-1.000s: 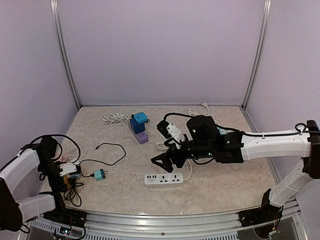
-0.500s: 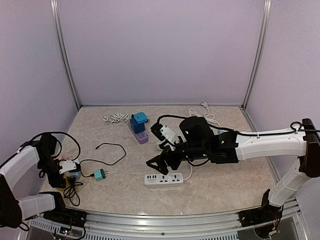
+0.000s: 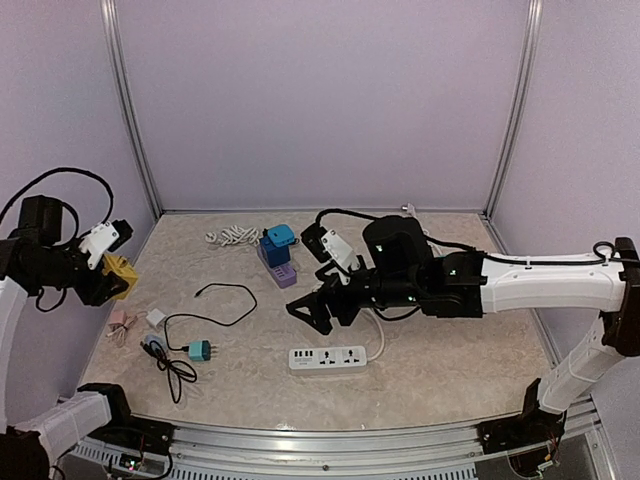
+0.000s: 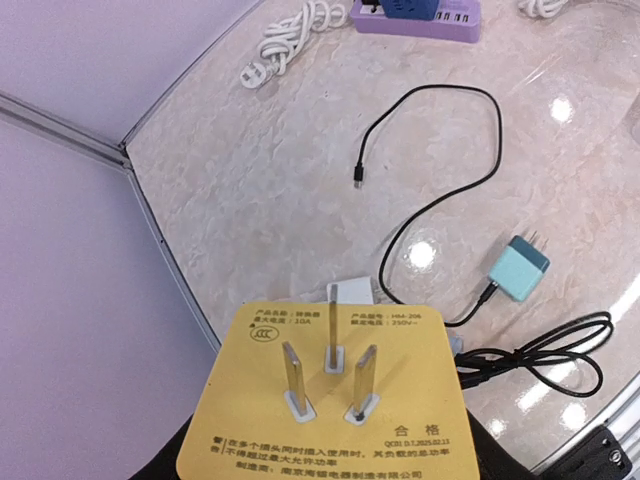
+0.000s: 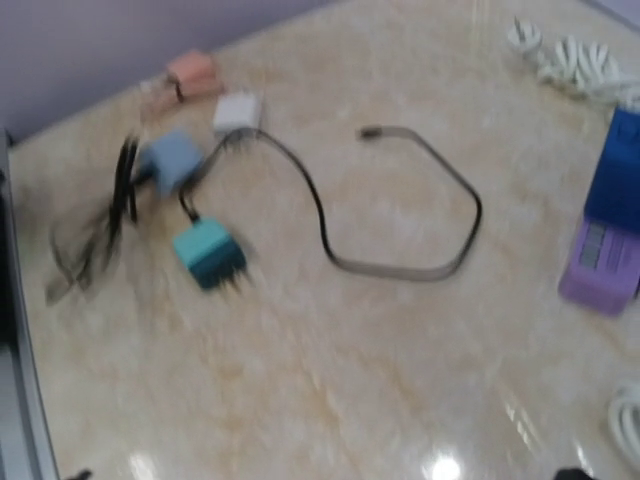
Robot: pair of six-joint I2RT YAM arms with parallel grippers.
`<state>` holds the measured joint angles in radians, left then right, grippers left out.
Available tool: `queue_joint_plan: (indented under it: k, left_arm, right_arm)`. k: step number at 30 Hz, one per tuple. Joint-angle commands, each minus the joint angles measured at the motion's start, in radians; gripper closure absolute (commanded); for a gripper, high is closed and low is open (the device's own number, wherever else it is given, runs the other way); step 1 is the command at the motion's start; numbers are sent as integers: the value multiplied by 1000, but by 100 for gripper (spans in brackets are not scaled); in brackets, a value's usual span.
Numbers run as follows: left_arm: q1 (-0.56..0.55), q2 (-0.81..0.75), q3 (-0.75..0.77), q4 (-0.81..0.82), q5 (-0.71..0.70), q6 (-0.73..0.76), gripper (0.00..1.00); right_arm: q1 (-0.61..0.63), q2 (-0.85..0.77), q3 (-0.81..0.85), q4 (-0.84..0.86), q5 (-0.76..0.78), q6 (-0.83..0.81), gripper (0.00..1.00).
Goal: Insert the plug
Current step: Pick up the plug from the corner of the board.
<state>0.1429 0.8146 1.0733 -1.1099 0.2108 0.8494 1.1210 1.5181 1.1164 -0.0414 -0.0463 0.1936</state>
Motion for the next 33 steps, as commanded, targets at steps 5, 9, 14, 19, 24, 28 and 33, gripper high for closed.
queue_joint_plan:
  k: [5, 9, 14, 19, 24, 28, 33]
  left_arm:
    - [-125, -72, 147, -90, 387, -137, 100]
    - [-206, -29, 232, -112, 568, -208, 100]
    - [-273, 19, 266, -103, 670, -296, 100]
    - [-308, 54, 258, -52, 713, -391, 100]
    - [-333, 92, 262, -16, 752, -448, 100]
    - [-345, 111, 277, 54, 657, -542, 100]
    - [-374, 157, 381, 60, 565, -558, 100]
  right_arm:
    - [85, 4, 67, 86, 26, -91, 0]
    - [152, 33, 78, 259, 76, -310, 0]
    - [216, 123, 84, 550, 161, -633, 0]
    - [257, 262, 196, 664, 213, -816, 0]
    - [259, 331, 269, 669, 216, -815, 0]
    - [211, 283, 283, 537, 95, -623, 0]
    - [126, 225, 281, 413, -102, -350, 0]
